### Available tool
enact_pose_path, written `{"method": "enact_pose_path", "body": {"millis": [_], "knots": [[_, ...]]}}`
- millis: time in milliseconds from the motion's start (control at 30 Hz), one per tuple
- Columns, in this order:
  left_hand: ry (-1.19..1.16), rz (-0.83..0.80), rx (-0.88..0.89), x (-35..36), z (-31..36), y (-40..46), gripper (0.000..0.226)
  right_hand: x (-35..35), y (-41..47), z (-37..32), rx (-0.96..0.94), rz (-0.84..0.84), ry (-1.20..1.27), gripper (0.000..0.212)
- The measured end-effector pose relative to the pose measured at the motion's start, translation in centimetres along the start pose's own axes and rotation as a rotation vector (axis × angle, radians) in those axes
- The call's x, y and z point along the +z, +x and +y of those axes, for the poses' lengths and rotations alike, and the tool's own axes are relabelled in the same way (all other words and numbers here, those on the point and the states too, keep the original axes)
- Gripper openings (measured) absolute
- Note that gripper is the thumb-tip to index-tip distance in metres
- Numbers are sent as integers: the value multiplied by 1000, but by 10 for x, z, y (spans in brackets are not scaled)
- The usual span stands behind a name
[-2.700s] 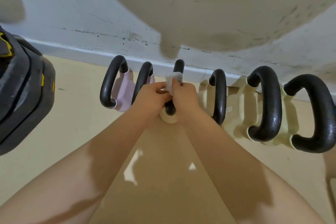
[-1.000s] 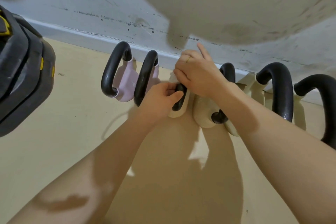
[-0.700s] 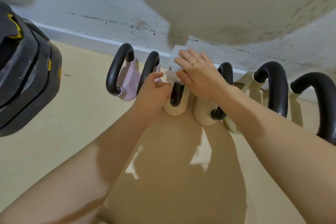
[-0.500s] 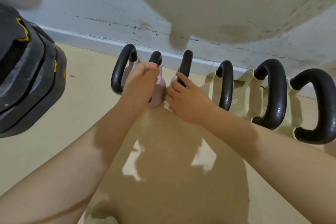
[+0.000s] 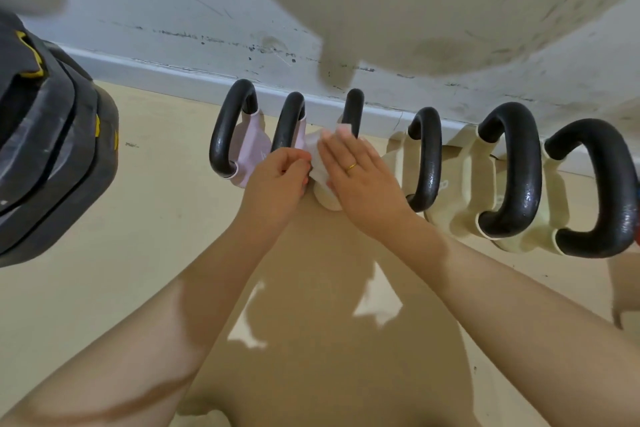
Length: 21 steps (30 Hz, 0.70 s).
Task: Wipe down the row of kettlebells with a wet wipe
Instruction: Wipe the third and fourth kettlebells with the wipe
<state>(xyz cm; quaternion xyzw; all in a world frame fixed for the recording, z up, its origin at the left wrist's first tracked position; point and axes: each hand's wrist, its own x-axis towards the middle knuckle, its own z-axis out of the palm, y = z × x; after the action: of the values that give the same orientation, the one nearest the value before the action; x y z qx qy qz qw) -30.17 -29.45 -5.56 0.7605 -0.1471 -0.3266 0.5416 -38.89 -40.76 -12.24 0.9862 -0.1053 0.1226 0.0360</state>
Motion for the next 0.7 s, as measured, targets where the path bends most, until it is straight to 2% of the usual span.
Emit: {"method": "enact_pose_path", "body": {"millis": [67, 167, 267, 333, 400, 467, 500, 533, 567, 600, 633, 700], "knots": [[14, -2, -14, 6, -2, 5, 19, 0, 14, -10, 233, -31, 365, 53], [58, -16, -17, 13, -2, 10, 19, 0, 44, -12, 569, 0, 734, 56], [125, -40, 2, 19, 2, 13, 20, -6, 69, 2, 894, 53, 1201, 41], [179, -41, 3, 23, 3, 16, 26, -11, 71, 7, 1061, -65, 1316, 39], [196, -57, -6, 27, 2, 19, 26, -16, 54, -4, 1067, -175, 1322, 41], [215, -68, -16, 29, -1, 17, 25, -20, 26, -19, 942, -191, 1335, 35], [234, -71, -24, 30, -1, 16, 26, -20, 21, -21, 905, -172, 1358, 32], [249, -71, -27, 30, -2, 15, 27, -18, 21, -16, 833, -146, 1278, 26], [248, -78, -26, 29, -2, 15, 28, -20, 26, -11, 838, -98, 1257, 18], [199, -83, -43, 29, -2, 14, 29, -18, 29, -6, 790, -45, 1193, 15], [124, -85, -78, 28, -1, 14, 29, -14, 33, -4, 779, 13, 1236, 17], [8, -70, -129, 24, -1, 15, 24, -7, 27, -11, 727, 53, 1068, 16]]}}
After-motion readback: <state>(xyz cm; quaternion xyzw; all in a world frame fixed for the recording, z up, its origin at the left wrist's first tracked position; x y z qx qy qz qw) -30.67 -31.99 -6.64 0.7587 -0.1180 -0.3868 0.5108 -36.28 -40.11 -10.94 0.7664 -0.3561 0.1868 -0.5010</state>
